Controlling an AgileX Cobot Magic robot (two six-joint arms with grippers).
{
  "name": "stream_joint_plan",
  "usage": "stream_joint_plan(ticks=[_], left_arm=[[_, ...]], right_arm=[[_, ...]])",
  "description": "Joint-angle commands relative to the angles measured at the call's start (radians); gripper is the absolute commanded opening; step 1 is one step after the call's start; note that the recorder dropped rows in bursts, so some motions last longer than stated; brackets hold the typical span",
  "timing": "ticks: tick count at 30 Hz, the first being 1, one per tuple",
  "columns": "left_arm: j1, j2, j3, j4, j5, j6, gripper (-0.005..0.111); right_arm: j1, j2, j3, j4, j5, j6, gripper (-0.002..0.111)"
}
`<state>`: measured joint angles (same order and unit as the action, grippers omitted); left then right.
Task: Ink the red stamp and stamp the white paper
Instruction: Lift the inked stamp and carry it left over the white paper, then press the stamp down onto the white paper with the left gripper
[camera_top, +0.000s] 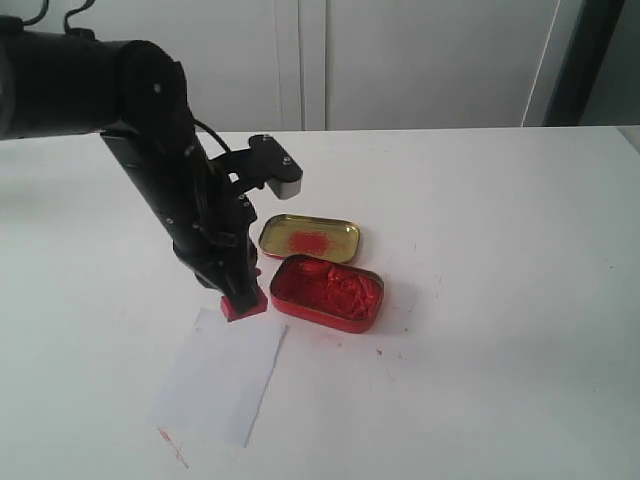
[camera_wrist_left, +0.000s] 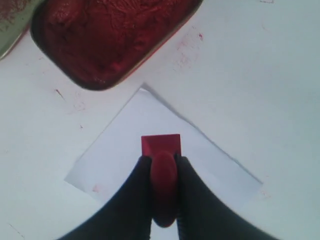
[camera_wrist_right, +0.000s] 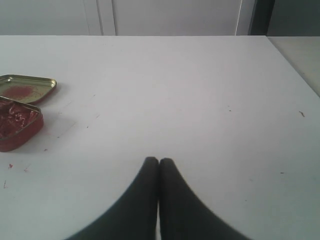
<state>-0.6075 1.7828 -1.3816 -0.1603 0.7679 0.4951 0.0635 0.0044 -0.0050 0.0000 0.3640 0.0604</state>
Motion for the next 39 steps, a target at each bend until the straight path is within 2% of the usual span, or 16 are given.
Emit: stream_joint_plan(ticks=[1, 7, 18, 31, 39], left_arm=[[0.001, -0.068, 0.106, -0.012, -0.055, -0.030, 0.000], [0.001, -0.143, 0.233, -0.010, -0.157, -0.052, 0.000], [0.001, -0.232, 0.390, -0.008, -0.294, -0.082, 0.000], [0.003, -0.232, 0.489, -0.008, -0.487, -0.082, 0.000], [0.020, -0.176, 0.495, -0.077, -0.485, -0.082, 0.000]], right_arm=[[-0.006, -0.004, 0.005, -0.008, -0.015, 0.004, 0.000], [-0.006, -0.004, 0.005, -0.008, -0.015, 0.004, 0.000], [-0.006, -0.004, 0.005, -0.008, -0.015, 0.004, 0.000], [-0.006, -0.004, 0.005, -0.008, -0.015, 0.004, 0.000], [-0.006, -0.004, 0.005, -0.008, -0.015, 0.004, 0.000]])
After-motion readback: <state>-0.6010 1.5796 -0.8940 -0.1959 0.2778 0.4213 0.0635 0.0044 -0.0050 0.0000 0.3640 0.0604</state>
